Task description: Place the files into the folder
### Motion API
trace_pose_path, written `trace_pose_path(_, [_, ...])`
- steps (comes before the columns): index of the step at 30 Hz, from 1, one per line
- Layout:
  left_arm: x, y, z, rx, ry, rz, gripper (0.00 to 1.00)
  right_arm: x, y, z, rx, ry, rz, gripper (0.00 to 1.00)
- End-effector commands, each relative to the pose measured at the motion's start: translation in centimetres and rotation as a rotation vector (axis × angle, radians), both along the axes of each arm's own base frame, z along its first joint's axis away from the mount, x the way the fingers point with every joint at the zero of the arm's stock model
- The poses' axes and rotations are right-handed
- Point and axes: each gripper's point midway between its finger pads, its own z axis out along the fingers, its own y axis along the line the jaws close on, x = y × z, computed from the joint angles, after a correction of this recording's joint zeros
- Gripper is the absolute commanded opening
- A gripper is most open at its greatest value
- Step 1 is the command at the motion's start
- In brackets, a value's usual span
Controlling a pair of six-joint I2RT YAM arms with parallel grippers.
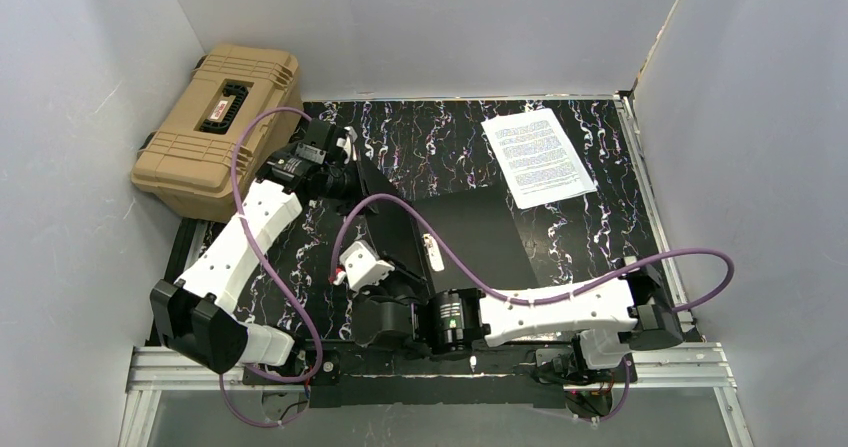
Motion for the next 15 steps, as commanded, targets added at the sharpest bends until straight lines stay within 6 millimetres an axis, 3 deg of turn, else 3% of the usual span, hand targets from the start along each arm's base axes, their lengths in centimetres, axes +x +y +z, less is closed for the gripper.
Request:
trace_pose_path(1, [-0.2,0.9,-0.1,0.041,-0.053,-0.051,0.0,0.2,-1.3,5.7,0.194,0.006,0.01,0.48])
trace_pose_path(6, [-0.1,0.7,-0.6,0.028,-0.088,-0.075,0.0,-0.3,-3.2,6.9,0.254,0.066,0.052,0.67])
trace_pose_path(15, [0.3,0.9,-2.9,0.033,-0.068,-0.035,0.0,0.7,-8.2,5.7,0.35,0.085,-0.029,0.86])
